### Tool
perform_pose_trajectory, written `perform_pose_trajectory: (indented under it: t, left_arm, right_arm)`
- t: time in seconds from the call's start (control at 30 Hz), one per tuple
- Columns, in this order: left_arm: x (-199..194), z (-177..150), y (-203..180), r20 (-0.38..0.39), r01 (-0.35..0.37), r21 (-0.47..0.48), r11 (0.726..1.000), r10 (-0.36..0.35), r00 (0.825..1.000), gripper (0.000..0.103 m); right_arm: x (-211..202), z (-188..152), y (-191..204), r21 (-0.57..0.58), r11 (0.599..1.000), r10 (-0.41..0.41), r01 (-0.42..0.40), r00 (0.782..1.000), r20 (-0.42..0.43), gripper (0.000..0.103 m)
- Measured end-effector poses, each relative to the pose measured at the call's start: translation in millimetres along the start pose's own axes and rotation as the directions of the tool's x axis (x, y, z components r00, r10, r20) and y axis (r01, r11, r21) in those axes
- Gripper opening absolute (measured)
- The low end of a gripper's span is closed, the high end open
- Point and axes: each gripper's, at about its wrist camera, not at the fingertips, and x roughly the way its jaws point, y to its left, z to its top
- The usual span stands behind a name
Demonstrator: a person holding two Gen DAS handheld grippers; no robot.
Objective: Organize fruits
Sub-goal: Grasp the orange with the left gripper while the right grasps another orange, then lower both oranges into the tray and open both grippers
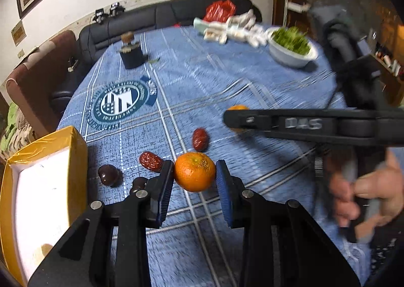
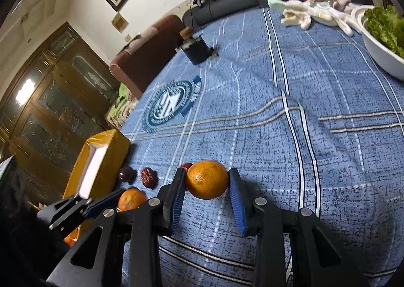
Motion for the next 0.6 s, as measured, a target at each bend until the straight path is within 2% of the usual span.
perform_pose_trajectory:
  t: [0.17,0.3,0.47,0.6]
  left_arm:
    - [-37.0,-7.0,1.8,0.066,0.027,-0.024,0.999,-0.025,0.998,0.031]
    - [-67.4,-17.9,13.1,0.108,0.011,-0.041,0.999,-0.007,0.994,0.031]
    - [-108.0,-42.7,52.6,0.152,-0.059,-0.114,0.992,0.076,0.985,0.031]
    - [-127.4,-63.6,90.8,0.139,-0.131,-0.184,0.974,0.158,0.978,0.032]
  right_arm:
    - [-8.9,-0.5,6.2,-0.006,0.999,0.045,-0.045,0.998,0.038,0.034]
    - [-15.6,-0.9,12.3,-0.016,0.997,0.082,-0.081,0.994,0.067,0.034]
    - [-18.5,-4.8,25.0,-0.033,0.991,0.133,-0.131,0.988,0.073,0.034]
    - [-17.6,-12.7,47.0,-0.081,0.983,0.169,-0.164,0.984,0.056,0.034]
